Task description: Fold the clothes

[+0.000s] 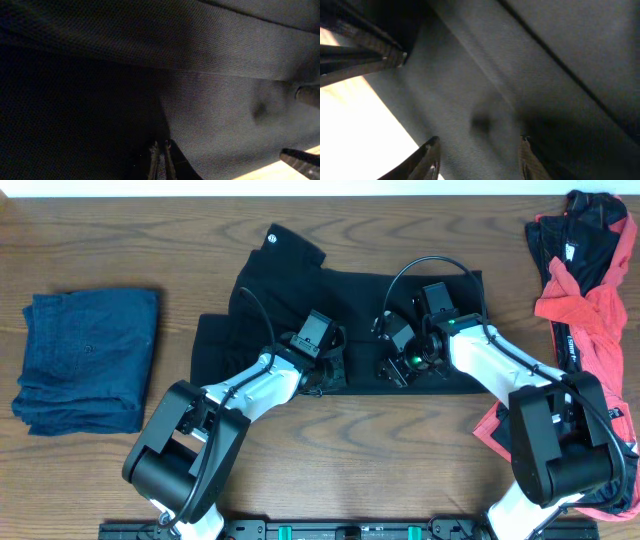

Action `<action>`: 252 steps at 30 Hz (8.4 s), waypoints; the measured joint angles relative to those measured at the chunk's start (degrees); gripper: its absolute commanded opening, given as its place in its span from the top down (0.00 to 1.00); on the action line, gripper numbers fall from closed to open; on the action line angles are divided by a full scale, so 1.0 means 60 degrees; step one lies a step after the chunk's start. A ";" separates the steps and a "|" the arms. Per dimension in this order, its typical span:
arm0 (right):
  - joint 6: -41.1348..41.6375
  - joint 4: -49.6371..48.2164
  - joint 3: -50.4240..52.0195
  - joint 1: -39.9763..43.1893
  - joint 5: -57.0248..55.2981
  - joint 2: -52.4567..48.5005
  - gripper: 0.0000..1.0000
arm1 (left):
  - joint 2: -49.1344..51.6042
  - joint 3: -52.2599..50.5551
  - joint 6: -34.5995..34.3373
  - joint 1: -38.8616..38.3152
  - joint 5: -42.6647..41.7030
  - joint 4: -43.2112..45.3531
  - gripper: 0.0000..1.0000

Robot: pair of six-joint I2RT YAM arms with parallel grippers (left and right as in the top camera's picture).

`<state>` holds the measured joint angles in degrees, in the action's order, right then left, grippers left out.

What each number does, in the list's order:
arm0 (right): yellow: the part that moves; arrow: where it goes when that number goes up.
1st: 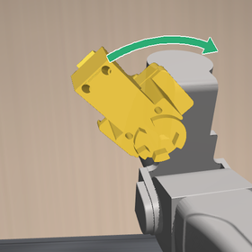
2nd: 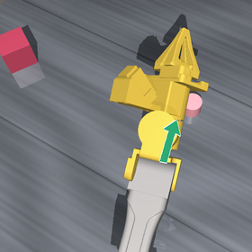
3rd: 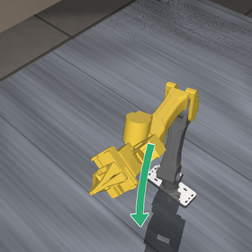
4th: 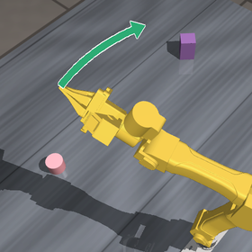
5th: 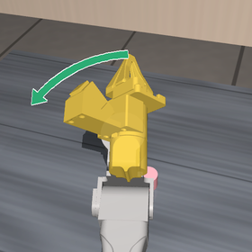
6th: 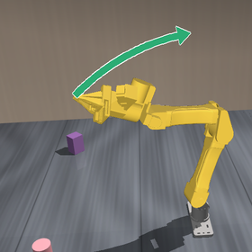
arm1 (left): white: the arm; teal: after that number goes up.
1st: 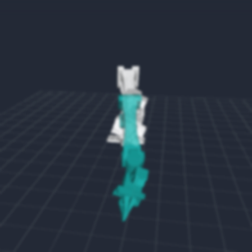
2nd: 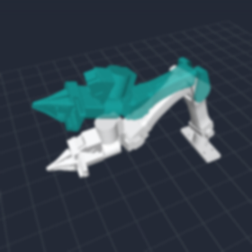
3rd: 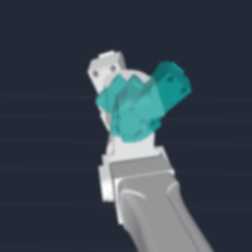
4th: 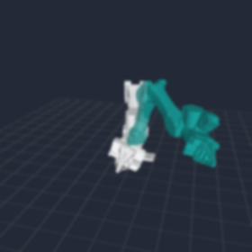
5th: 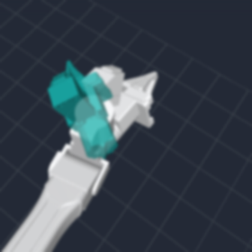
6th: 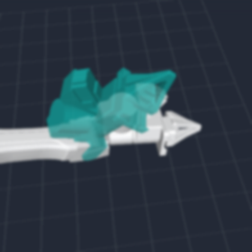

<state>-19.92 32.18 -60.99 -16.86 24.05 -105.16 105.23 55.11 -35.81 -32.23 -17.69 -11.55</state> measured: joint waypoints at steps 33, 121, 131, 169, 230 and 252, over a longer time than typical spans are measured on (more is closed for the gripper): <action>0.0852 -0.1555 -0.0007 -0.0044 -0.2481 -0.0357 0.39 | 0.0000 0.0000 0.0004 0.0000 0.0000 0.0000 0.91; 0.3479 0.1479 0.0164 0.3814 -0.2656 0.0721 0.28 | -0.2721 -0.0510 0.1555 0.3242 0.2881 -0.2998 0.42; 0.3483 0.1996 0.0197 0.3814 -0.3053 0.0240 0.28 | -0.1115 -0.0470 0.1727 0.3799 0.2860 -0.2543 0.43; 0.5785 0.3238 0.0262 0.4156 -0.5162 0.1956 0.01 | -0.4969 -0.0499 0.2776 0.4812 0.2357 -0.5016 0.12; 0.4164 -0.6178 0.0226 0.3687 -0.2091 0.0572 0.01 | 0.2962 0.4630 0.2929 0.5049 0.0288 -0.1432 0.94; 0.3781 -0.8098 0.0113 0.3442 -0.2178 -0.2288 0.20 | 0.2929 0.4634 0.2892 0.5049 0.0251 -0.1657 0.94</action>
<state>2.76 -16.40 -60.31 3.79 10.98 -118.89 122.80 82.91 -18.46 -1.93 -16.19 -21.50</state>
